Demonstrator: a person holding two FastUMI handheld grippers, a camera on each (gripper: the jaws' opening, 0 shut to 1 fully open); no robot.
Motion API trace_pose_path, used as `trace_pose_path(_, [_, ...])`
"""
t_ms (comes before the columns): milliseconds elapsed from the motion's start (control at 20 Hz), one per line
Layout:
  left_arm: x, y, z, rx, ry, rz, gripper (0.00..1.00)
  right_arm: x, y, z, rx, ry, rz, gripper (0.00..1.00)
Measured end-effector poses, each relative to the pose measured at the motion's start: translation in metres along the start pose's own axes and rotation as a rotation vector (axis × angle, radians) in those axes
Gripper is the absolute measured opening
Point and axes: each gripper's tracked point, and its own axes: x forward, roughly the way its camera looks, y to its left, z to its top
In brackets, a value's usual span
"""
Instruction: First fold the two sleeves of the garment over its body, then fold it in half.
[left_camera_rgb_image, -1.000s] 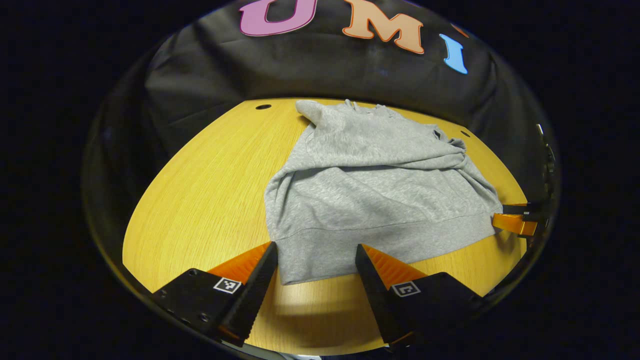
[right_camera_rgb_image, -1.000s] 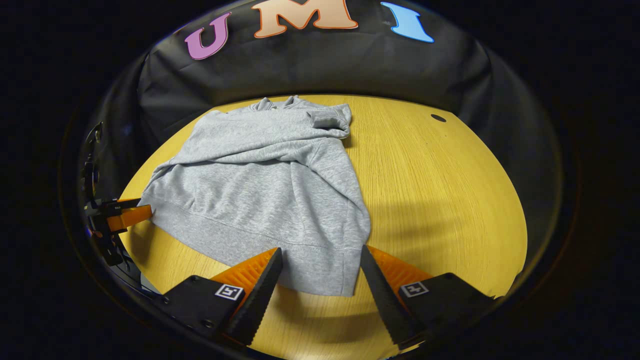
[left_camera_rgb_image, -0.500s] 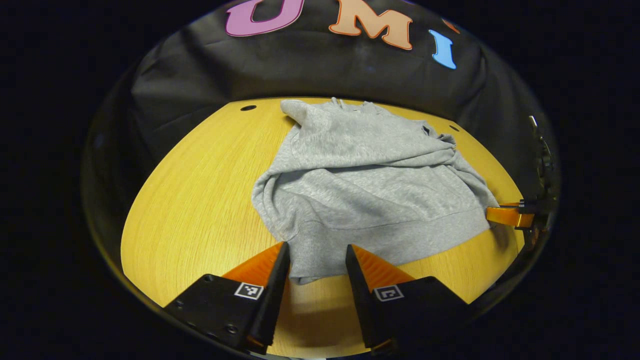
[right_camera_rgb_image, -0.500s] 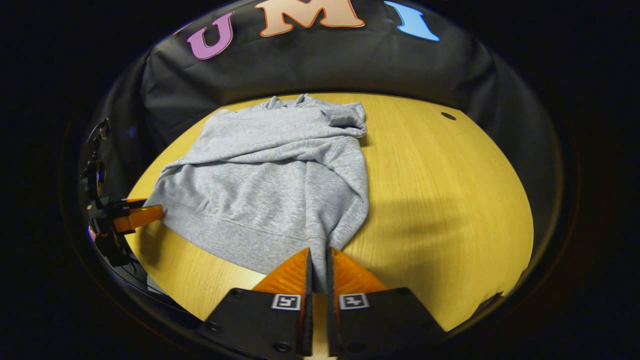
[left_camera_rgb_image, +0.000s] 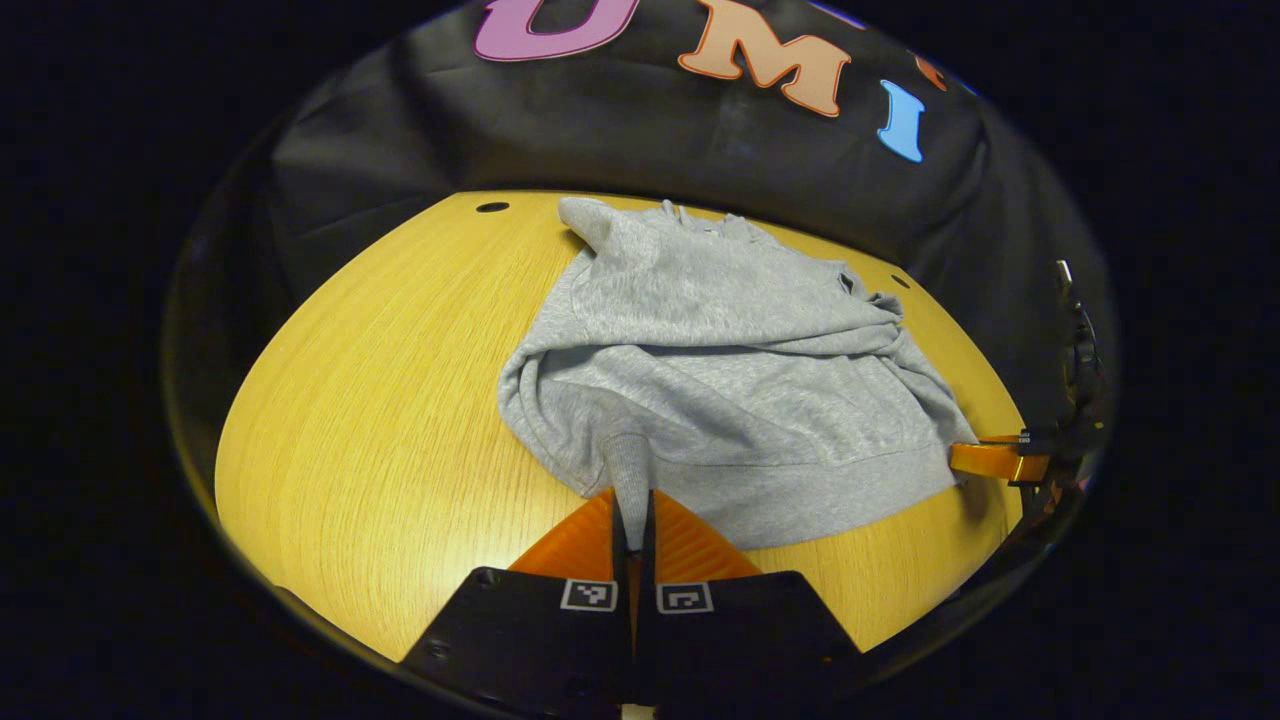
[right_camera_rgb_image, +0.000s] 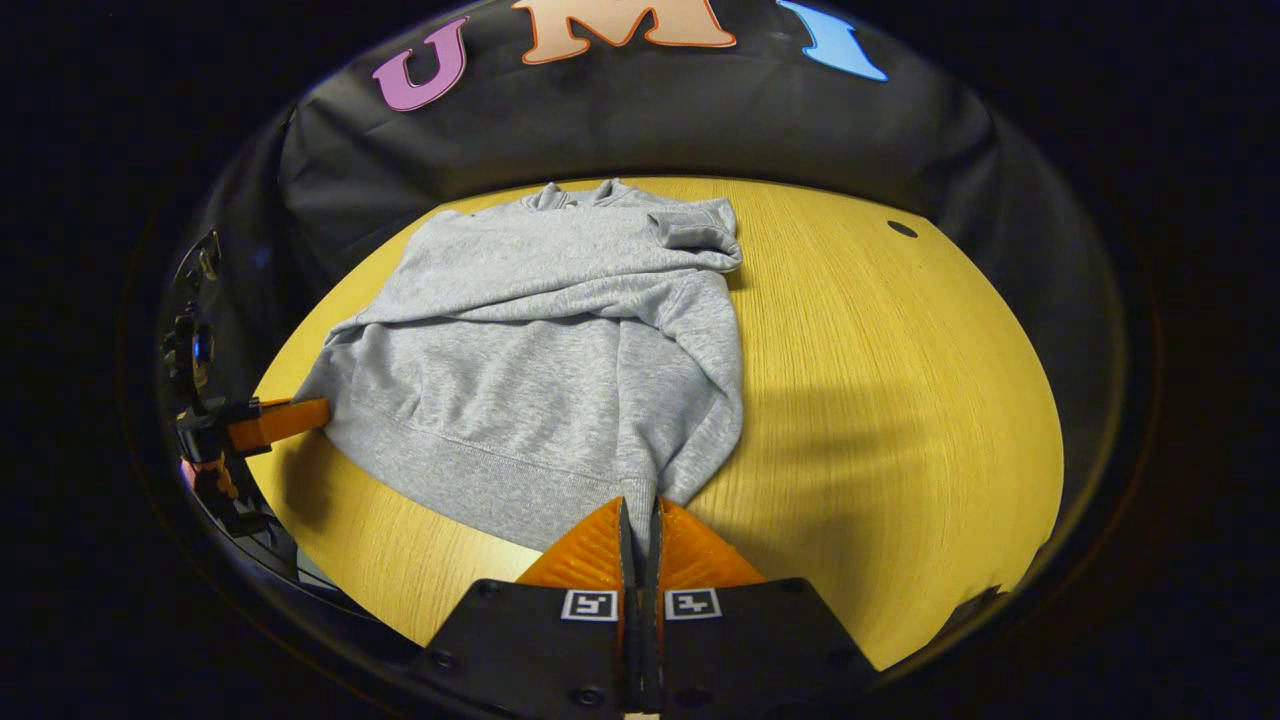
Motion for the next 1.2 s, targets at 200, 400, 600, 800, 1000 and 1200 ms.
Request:
trace_pose_path(200, [-0.002,-0.005,0.007,-0.008,0.014,-0.011,0.0,-0.01,0.002,0.019,0.038,-0.041,0.01,0.02])
trace_pose_path(400, [-0.009,-0.018,0.047,-0.033,-0.063,-0.047,0.0,-0.02,0.003,0.056,0.09,-0.118,0.015,0.03])
trace_pose_path(600, [-0.009,-0.033,0.101,-0.057,-0.14,-0.108,0.0,-0.021,0.003,0.099,0.108,-0.178,0.021,0.02])
trace_pose_path(800, [0.006,-0.033,0.142,-0.083,-0.192,-0.103,0.0,-0.009,-0.002,0.141,0.146,-0.228,0.029,0.02])
trace_pose_path(1000, [0.022,-0.029,0.172,-0.148,-0.225,-0.078,0.0,0.007,-0.008,0.174,0.169,-0.253,0.027,0.02])
trace_pose_path(1200, [0.047,-0.014,0.194,-0.171,-0.227,-0.021,0.0,0.036,-0.014,0.198,0.182,-0.245,0.025,0.03])
